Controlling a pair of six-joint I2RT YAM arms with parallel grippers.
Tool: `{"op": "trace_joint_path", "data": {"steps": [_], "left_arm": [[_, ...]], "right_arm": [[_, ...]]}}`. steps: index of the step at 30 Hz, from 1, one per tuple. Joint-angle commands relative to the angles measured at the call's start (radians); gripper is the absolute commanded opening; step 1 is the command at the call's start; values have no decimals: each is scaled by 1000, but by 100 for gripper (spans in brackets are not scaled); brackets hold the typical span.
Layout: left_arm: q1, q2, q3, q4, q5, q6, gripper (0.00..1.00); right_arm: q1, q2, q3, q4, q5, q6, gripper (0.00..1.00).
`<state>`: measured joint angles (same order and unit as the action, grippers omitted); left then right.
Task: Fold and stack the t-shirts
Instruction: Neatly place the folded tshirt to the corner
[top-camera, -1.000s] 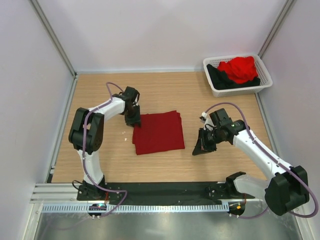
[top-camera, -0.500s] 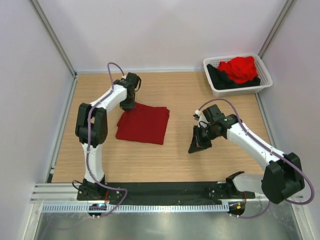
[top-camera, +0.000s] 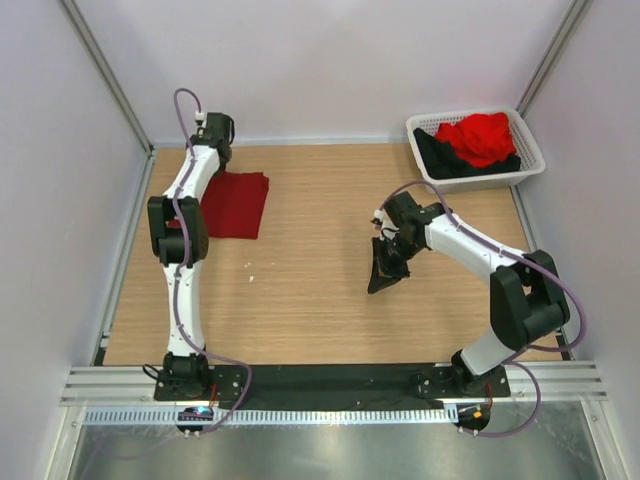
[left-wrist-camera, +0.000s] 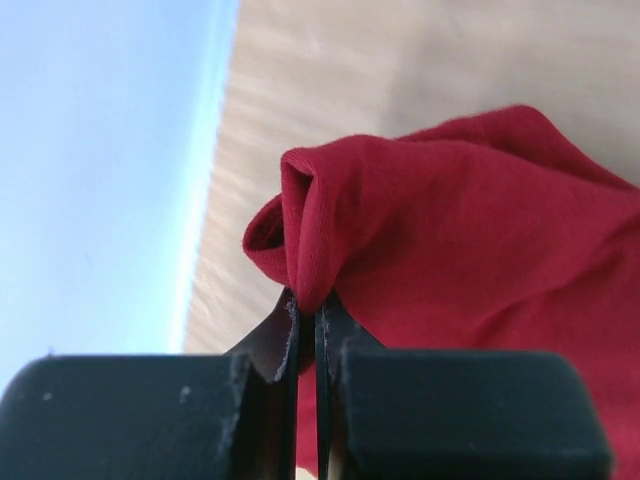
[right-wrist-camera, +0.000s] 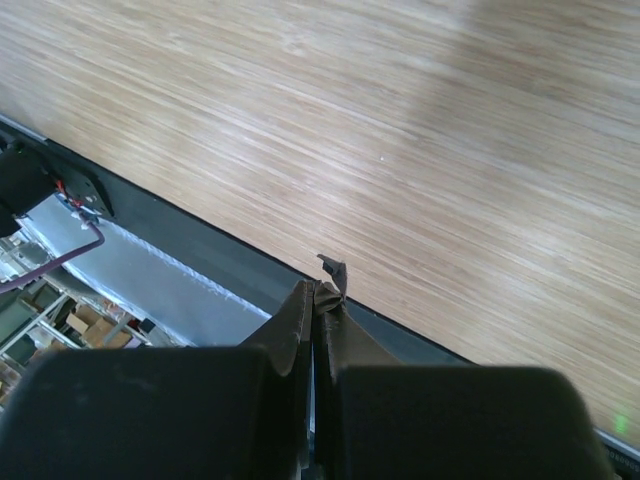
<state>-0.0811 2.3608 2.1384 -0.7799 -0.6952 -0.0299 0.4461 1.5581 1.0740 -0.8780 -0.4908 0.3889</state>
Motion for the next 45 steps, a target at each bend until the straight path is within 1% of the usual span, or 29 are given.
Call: {"op": "trace_joint_path", "data": {"steps": [1,4,7,10,13,14,15,18,21,23,25,29,34,38,39,42,43,45], "left_arm": [[33,87,165,138,-101,149,0],[47,136,241,212,-101,200,0],[76,144,247,286,-92,163,0],[76,160,255,379,-70,176,0],[76,198,276,436,-113,180,0],[104,204,278,451,-133,168,0],[107,210,275,465,-160,157,0],[116,212,241,520,-168,145,0],[127,232,253,534,-168,145,0],[144,242,256,541,-197,131,0],[153,242,252,541,-208,89,0],[168,258,255,574,-167,73,0],[179,279,278,597,-161,45,0],[190,285,282,619,-109,39,1],[191,287,285,623,-110,36,3],[196,285,320,639,-135,35,27],[198,282,333,642,-168,35,48],[199,269,362,642,-207,10,63]], "right_arm": [[5,52,61,-38,26,-36,1],[2,92,96,-56,40,-50,1],[-7,121,133,-67,54,-54,1],[-18,158,164,-84,58,-58,1],[-26,180,182,-90,66,-56,1],[-27,184,191,-88,67,-55,1],[-29,191,196,-88,69,-51,1],[-38,192,211,-85,67,-48,1],[-41,189,219,-82,75,-47,1],[-49,188,225,-82,75,-42,1],[-52,195,228,-79,74,-33,1],[-53,204,227,-64,63,-13,1],[-53,211,248,-65,78,-2,1],[-55,212,242,-62,83,8,1],[-55,212,239,-58,84,16,1],[-53,212,228,-52,83,24,1],[-53,212,227,-49,77,30,1],[-55,209,227,-53,75,31,1]]}}
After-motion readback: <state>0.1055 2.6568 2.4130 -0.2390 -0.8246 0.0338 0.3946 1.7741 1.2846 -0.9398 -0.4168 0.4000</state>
